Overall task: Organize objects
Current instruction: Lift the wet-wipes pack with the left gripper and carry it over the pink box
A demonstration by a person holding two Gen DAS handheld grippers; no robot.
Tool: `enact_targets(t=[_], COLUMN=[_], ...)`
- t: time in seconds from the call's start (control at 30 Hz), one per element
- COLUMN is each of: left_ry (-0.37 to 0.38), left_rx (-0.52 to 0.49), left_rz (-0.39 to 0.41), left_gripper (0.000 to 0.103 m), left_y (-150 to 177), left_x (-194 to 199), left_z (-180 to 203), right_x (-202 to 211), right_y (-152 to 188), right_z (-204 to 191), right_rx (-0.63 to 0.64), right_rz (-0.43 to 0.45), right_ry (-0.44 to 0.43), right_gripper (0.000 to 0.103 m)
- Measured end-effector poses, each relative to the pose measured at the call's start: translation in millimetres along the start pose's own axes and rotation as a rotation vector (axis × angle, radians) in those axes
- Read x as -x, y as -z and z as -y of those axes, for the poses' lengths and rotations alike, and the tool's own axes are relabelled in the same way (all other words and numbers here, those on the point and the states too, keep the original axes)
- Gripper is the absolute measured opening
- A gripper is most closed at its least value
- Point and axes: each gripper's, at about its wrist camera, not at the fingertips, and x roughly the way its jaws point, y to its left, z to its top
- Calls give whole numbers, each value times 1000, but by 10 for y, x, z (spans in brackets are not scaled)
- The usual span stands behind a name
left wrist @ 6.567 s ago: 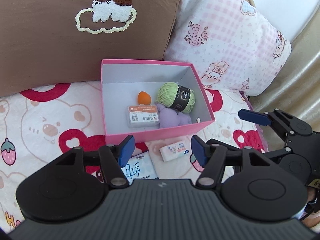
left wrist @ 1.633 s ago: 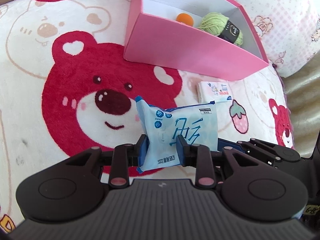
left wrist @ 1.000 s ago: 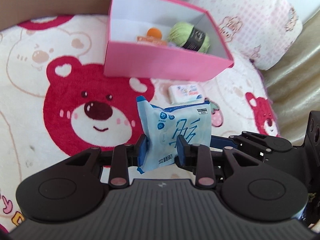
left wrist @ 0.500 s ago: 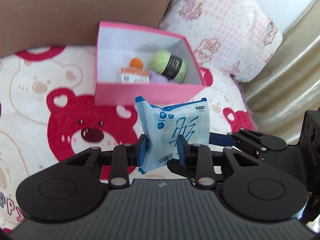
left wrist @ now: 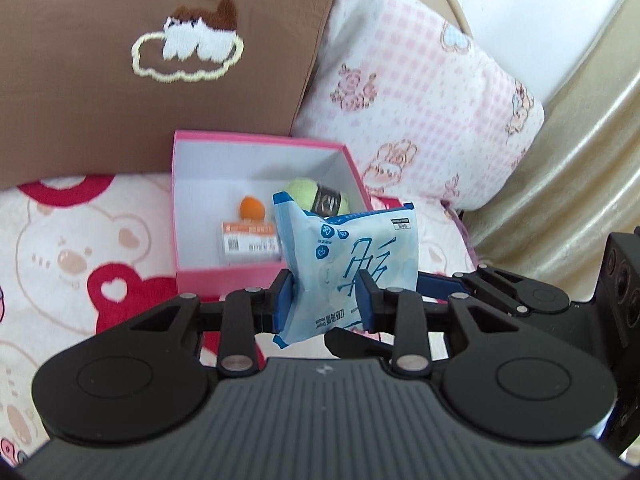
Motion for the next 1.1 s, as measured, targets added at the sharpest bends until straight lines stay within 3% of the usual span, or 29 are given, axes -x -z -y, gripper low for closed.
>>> enact_targets(t=[0.23,0.43,0.7,1.1], left_ry=[6,10,-4,-20], left_rx=[37,78,67,94], left_rz=[45,44,33,21], left_gripper=[33,33,33,33], left_y=[-365,-514,-509,-437], left_x=[-260,-531,-906,-1345], left_z=[-82,-207,-314,-535], right_x=[-193,-415,-621,-1118], right_y=[-331,-510,-359,-176], right_z=[153,372,584,875], right_rx=[21,18,27,-76], right_rz=[40,32,73,4], right_ry=[41,17,-19,-84], right_gripper=[87,87,87,87])
